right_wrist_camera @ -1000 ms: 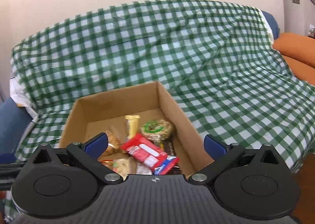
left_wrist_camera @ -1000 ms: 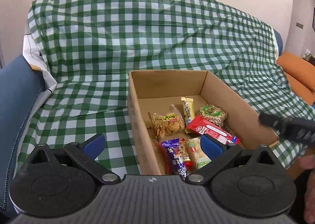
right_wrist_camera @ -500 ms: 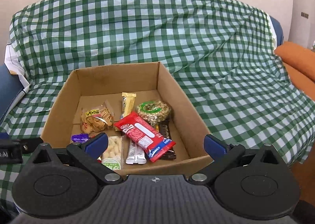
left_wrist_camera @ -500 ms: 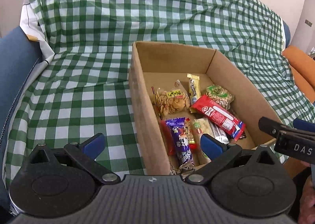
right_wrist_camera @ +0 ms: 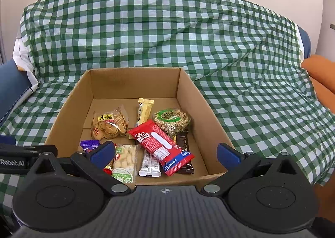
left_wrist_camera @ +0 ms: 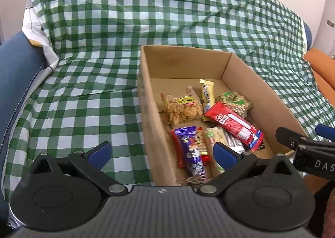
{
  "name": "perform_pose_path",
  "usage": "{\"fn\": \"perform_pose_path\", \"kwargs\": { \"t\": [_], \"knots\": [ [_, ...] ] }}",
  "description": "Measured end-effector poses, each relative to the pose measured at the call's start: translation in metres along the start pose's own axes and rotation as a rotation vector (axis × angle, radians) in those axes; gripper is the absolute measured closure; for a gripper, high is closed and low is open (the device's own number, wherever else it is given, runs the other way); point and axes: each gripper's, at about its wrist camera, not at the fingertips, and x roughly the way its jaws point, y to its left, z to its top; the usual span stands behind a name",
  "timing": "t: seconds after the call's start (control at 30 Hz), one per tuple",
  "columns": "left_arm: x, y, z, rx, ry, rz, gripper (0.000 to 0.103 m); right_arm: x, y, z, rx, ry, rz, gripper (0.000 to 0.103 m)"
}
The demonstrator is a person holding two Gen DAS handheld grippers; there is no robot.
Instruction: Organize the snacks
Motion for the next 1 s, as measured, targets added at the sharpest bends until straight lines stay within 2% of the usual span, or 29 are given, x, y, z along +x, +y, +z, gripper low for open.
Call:
{"fn": "perform_pose_path", "kwargs": {
  "t": [0.17,0.43,1.0],
  "knots": [
    [0.0,-0.013,-0.004,0.028,-0.011,-0.025,0.0,-0.006,-0.01,-0.003,-0.004,-0.015,-0.018,0.001],
    [0.006,-0.023,-0.007,0.057,-0.024,-0.023,0.0,0.006,-0.025,-0.006,0.038,0.022,-0.027,0.001],
    [0.012,-0.023,-0.007,0.06,-0.018,-0.034,0.0,0.014,-0.017,-0.002,0.031,0.043,-0.004,0.001]
  ]
}}
